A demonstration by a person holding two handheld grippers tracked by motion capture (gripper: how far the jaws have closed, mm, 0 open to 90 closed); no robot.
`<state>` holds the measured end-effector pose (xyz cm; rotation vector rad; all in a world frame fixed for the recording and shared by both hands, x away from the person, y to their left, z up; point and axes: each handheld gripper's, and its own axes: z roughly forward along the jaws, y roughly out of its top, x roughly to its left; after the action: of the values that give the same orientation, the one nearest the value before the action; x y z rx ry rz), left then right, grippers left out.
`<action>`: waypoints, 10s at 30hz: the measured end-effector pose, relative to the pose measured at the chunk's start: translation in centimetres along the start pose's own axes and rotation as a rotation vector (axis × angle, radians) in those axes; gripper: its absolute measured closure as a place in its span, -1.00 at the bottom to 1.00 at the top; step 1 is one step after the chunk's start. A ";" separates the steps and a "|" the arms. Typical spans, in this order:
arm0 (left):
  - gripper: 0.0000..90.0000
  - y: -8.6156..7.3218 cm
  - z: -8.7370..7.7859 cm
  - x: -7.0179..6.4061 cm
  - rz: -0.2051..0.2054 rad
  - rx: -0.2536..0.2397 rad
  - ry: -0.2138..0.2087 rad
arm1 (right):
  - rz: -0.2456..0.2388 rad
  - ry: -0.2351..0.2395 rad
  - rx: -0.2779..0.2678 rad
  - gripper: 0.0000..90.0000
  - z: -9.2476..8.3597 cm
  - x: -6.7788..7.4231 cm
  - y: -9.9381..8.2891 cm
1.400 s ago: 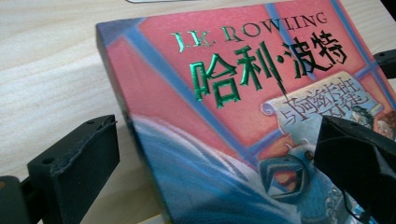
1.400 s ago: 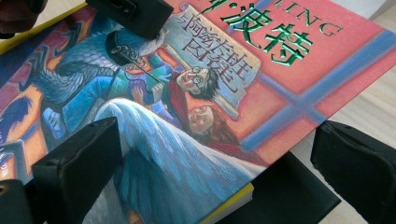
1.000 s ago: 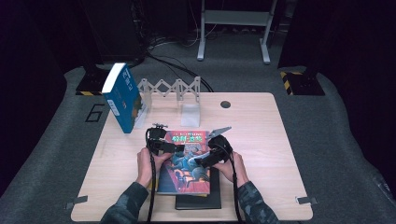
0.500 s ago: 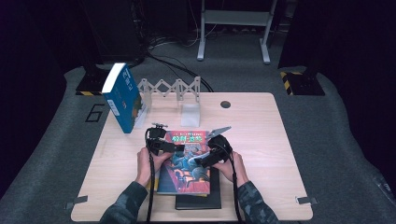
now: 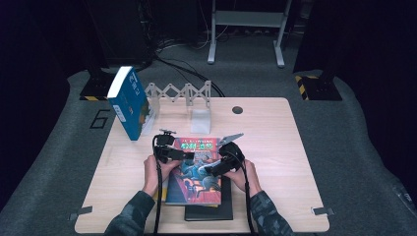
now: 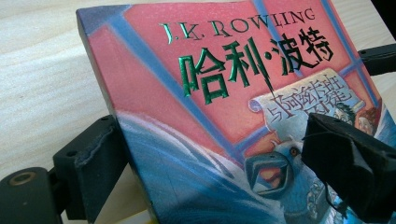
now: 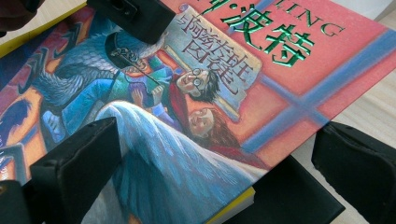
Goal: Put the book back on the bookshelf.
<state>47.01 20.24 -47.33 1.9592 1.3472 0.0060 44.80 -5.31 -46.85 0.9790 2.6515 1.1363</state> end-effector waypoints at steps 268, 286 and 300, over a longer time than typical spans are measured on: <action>0.63 12.5 -12.1 7.2 0.081 -0.521 0.556 | 0.162 -0.378 -0.060 -1.00 -2.9 -6.1 -10.6; 0.60 9.4 -14.4 7.0 0.097 -0.449 0.504 | 0.161 -0.376 -0.052 -1.00 -3.0 -6.1 -10.5; 0.60 5.7 -15.9 6.9 0.099 -0.446 0.462 | 0.176 -0.375 -0.054 -1.00 -2.9 -6.0 -10.5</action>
<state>48.37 33.84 -35.29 1.6894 1.3779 0.7810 43.11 -16.07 -52.82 1.2915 2.2646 0.9367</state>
